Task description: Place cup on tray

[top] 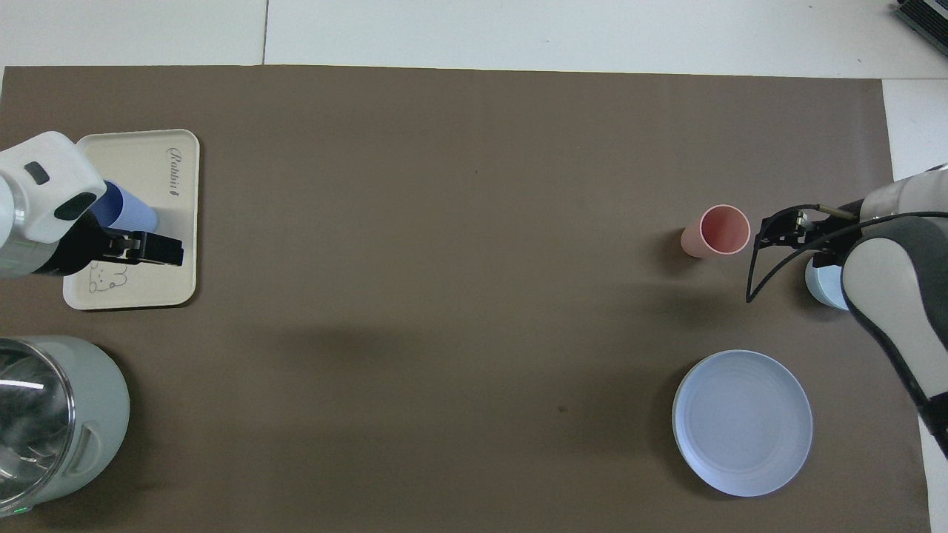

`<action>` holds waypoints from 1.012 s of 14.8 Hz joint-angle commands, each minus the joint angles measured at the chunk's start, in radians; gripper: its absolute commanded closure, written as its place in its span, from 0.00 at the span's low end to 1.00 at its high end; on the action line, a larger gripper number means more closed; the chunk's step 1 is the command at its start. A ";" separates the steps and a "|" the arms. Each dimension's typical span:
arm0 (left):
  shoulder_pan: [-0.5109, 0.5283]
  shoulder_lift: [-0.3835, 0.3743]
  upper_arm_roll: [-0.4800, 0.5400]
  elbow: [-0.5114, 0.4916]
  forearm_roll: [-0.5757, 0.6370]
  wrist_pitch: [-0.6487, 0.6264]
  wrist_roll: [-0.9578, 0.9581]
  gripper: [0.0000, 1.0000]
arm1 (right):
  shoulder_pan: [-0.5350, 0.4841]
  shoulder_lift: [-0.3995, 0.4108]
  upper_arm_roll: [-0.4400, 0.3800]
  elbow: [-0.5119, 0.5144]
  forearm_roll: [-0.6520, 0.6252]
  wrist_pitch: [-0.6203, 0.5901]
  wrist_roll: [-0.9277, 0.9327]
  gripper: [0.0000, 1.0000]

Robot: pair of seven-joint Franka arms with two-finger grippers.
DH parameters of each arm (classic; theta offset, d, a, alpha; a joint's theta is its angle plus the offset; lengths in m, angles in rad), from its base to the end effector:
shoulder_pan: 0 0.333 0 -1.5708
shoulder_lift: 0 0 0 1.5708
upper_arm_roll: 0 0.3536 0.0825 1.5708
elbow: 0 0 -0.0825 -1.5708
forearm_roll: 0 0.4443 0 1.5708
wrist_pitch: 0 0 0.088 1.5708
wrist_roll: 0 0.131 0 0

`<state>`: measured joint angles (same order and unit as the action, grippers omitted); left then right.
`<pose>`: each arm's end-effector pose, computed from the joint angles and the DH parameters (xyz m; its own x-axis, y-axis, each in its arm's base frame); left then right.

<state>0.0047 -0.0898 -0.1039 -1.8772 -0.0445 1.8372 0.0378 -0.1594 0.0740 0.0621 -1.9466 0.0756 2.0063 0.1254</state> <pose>0.5931 -0.0654 0.5510 0.9909 -0.1249 0.0504 -0.1266 -0.9914 0.0323 0.6282 -0.0557 0.4287 0.9675 -0.2516 -0.0243 -0.2527 -0.9650 -0.0701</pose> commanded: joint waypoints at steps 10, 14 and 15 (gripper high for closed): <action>-0.019 0.076 0.024 0.325 0.072 -0.336 -0.007 0.00 | 0.172 -0.134 0.005 0.070 -0.072 -0.138 -0.016 0.00; -0.009 0.073 0.032 0.325 0.015 -0.326 -0.013 0.00 | 0.196 -0.060 0.005 0.292 -0.079 -0.291 -0.021 0.00; -0.008 0.068 0.032 0.314 0.015 -0.320 -0.013 0.00 | 0.196 -0.036 0.005 0.351 -0.094 -0.329 -0.021 0.00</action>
<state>-0.0086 -0.0281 -0.0797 -1.5826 -0.0082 1.5281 0.0195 0.0372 -0.0411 0.0676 -1.7493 0.0194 1.7669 0.1243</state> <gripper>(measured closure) 0.000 0.000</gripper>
